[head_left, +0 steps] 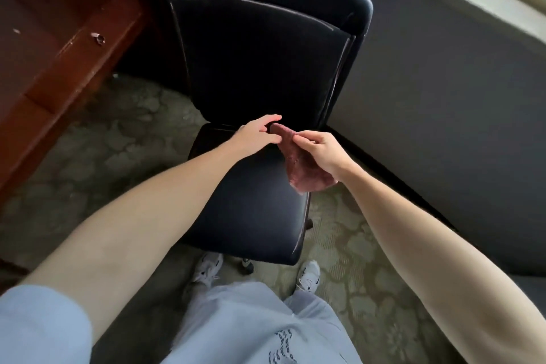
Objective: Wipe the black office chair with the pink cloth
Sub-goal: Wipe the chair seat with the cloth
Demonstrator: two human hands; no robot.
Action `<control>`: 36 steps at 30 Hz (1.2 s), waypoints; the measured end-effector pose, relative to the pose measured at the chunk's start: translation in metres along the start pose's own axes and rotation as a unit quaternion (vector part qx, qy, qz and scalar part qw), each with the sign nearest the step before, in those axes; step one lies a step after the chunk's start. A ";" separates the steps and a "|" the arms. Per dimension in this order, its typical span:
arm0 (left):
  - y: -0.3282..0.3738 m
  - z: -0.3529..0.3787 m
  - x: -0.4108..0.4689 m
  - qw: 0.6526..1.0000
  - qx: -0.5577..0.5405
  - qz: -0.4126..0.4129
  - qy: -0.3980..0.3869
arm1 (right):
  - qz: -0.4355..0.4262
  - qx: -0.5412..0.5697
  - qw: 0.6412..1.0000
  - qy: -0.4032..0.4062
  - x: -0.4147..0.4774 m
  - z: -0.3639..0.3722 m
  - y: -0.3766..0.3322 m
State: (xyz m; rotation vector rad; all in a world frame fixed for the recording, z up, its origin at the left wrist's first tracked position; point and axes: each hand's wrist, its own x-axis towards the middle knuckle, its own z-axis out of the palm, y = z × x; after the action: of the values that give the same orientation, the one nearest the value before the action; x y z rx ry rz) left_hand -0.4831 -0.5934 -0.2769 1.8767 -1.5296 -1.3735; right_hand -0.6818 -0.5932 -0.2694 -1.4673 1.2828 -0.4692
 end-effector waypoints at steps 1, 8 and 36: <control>0.006 0.010 -0.004 0.999 -0.028 -0.015 0.006 | 0.002 0.002 1.000 -0.021 -0.003 -0.010 0.003; 0.024 0.073 -0.036 0.993 -0.113 -0.027 -0.004 | 0.026 -0.002 0.992 -0.123 -0.024 -0.062 0.031; -0.045 0.179 -0.120 0.948 -0.065 -0.152 0.273 | 0.128 -0.107 0.973 -0.157 -0.063 -0.049 0.117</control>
State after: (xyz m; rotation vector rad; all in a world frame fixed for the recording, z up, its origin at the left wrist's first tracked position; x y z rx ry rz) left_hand -0.6013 -0.4187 -0.3399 2.2234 -0.8853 -0.9125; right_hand -0.7972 -0.5410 -0.3339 -1.4574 1.2702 0.0739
